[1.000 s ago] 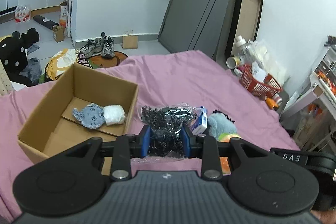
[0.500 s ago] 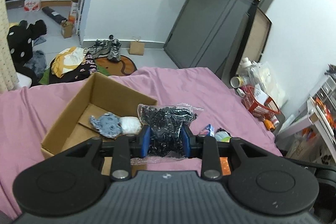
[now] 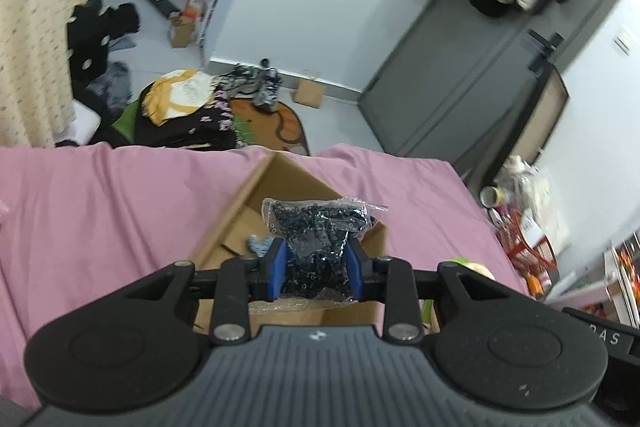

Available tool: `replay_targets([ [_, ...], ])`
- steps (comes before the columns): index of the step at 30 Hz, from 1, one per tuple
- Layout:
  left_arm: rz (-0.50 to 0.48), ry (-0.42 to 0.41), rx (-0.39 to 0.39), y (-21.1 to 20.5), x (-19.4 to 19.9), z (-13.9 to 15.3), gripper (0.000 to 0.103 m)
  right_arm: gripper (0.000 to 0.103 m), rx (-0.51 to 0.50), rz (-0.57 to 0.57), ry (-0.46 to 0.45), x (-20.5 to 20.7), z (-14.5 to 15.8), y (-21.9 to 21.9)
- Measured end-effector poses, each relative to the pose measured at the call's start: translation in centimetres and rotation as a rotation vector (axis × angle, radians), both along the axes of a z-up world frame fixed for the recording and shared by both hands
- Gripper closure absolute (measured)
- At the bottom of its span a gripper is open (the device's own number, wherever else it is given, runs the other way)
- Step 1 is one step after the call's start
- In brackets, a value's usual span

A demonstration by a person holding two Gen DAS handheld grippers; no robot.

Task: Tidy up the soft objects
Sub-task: 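Carry the black bag with the left tool while the right tool carries the burger toy to the box, then open the left tool over the box while the right tool drops the burger toy inside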

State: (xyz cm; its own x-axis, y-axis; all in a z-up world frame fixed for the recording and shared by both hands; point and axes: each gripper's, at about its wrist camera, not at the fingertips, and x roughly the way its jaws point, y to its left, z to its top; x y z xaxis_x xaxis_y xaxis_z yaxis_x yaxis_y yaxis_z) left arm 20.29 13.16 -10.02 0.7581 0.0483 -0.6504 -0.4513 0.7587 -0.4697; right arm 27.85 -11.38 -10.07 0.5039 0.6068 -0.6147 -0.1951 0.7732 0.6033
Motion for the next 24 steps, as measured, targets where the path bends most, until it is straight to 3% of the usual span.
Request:
replay_targets([
  [13, 0.013, 0.035, -0.070, 2.6, 1.0, -2.4, 0.072, 0.087, -0.035, 0.040, 0.029, 0.7, -1.5, 4.7],
  [19, 0.043, 0.028, -0.043, 3.0, 1.4, -2.7, 0.065, 0.087, -0.045, 0.038, 0.042, 1.3, -2.2, 5.1],
  [21, 0.046, 0.035, -0.047, 3.1, 1.5, -2.9, 0.061, 0.077, -0.051, 0.046, 0.037, 1.5, -2.3, 5.4],
  [24, 0.049, 0.043, -0.062, 3.4, 1.7, -3.1, 0.061, 0.069, -0.081, 0.050, 0.029, 1.7, -2.3, 5.6],
])
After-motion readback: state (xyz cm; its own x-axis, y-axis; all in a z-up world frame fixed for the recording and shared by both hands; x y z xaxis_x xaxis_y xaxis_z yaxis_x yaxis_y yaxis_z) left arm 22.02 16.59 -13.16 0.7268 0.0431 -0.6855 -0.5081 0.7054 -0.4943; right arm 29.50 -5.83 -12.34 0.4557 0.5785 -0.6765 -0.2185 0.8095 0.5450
